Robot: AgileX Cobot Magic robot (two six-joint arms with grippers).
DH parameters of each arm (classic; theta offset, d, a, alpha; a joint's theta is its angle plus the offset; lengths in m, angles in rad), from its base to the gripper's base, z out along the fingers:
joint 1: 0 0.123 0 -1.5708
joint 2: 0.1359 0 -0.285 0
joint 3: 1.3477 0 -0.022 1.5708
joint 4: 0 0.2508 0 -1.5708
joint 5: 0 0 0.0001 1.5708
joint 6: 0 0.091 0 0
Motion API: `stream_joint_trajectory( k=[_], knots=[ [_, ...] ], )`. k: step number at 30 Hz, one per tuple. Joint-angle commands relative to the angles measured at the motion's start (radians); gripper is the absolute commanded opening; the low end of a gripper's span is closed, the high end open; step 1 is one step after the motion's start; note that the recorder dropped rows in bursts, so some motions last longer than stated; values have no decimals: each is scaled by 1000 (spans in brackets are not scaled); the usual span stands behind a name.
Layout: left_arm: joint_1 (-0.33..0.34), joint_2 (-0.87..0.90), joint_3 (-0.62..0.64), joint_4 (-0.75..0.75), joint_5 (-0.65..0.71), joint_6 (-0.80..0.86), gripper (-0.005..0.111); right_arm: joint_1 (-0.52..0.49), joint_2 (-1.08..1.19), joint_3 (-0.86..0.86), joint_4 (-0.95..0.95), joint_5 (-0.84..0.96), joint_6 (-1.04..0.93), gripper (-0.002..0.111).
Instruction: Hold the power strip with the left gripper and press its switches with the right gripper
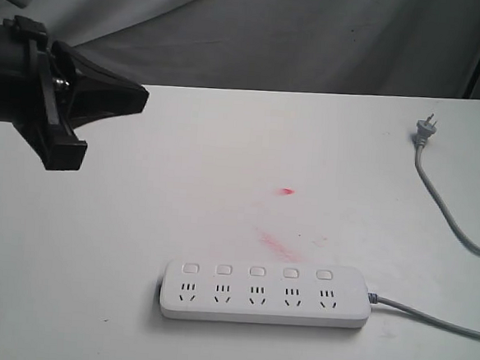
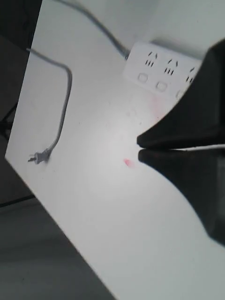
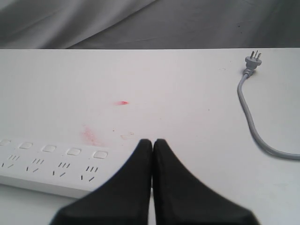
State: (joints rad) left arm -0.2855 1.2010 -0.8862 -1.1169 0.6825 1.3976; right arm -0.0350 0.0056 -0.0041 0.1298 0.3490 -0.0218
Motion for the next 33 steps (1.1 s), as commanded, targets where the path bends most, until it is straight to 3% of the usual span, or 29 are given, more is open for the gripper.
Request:
stream_joint_trajectory(
  k=[1, 9, 16, 21, 28, 33],
  knots=[
    [7, -149, 3, 4, -175, -14, 0, 5, -6, 4, 0, -5, -2, 0],
    [281, -405, 3, -4, -243, -122, 0, 5, -6, 4, 0, -5, -2, 0],
    [442, -536, 3, 0, -247, -122, 0, 5, -6, 4, 0, -5, -2, 0],
    [494, -602, 6, 4, -314, -122, 0, 5, -6, 4, 0, -5, -2, 0],
    [496, -712, 109, 4, -473, -163, 0, 5, -6, 4, 0, -5, -2, 0],
    [496, -794, 199, 4, -501, -168, 0, 5, -6, 4, 0, -5, -2, 0]
  ],
)
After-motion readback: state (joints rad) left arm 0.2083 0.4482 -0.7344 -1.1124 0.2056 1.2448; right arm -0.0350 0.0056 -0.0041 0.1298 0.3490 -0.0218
